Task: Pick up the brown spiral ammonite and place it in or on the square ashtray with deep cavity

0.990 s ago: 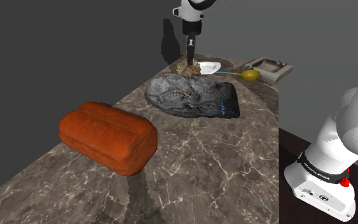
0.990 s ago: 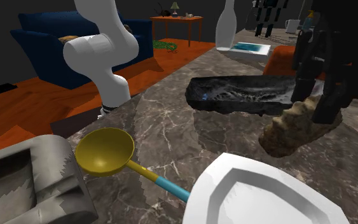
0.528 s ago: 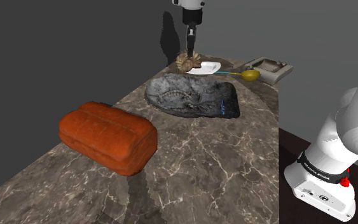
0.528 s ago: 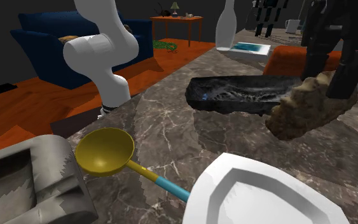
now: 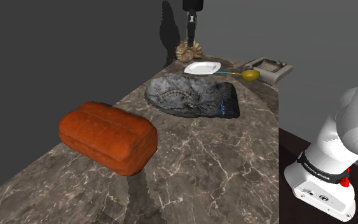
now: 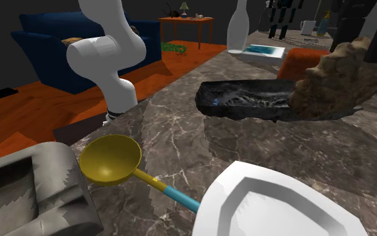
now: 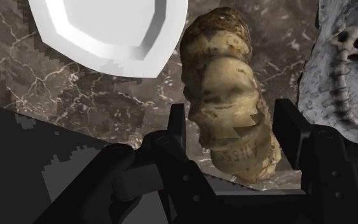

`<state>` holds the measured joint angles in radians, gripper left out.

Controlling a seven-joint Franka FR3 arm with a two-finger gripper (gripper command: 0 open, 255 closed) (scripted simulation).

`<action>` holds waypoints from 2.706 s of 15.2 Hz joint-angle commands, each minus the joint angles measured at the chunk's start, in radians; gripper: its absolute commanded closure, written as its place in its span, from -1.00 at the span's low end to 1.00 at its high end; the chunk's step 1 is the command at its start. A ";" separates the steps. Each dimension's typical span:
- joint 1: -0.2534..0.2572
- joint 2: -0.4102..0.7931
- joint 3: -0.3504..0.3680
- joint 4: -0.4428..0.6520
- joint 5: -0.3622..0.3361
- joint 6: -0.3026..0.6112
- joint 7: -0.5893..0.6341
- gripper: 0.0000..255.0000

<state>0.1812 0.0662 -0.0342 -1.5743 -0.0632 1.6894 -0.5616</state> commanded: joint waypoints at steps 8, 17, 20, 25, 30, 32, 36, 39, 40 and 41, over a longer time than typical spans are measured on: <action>-0.067 -0.156 -0.067 -0.148 -0.004 0.001 -0.134 1.00; -0.149 -0.295 -0.175 -0.269 -0.031 -0.003 -0.319 1.00; -0.177 -0.325 -0.216 -0.288 -0.042 -0.009 -0.385 1.00; -0.221 -0.355 -0.289 -0.296 -0.062 -0.020 -0.499 1.00; -0.263 -0.359 -0.369 -0.275 -0.075 -0.033 -0.621 1.00; -0.279 -0.353 -0.403 -0.259 -0.078 -0.038 -0.671 1.00; -0.310 -0.325 -0.475 -0.213 -0.074 -0.049 -0.778 1.00; -0.315 -0.329 -0.483 -0.242 -0.077 -0.023 -0.787 1.00; -0.315 -0.332 -0.484 -0.258 -0.079 -0.009 -0.785 1.00; -0.316 -0.335 -0.484 -0.274 -0.081 0.004 -0.784 1.00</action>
<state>-0.1337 -0.2654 -0.5171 -1.8322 -0.1420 1.6796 -1.3454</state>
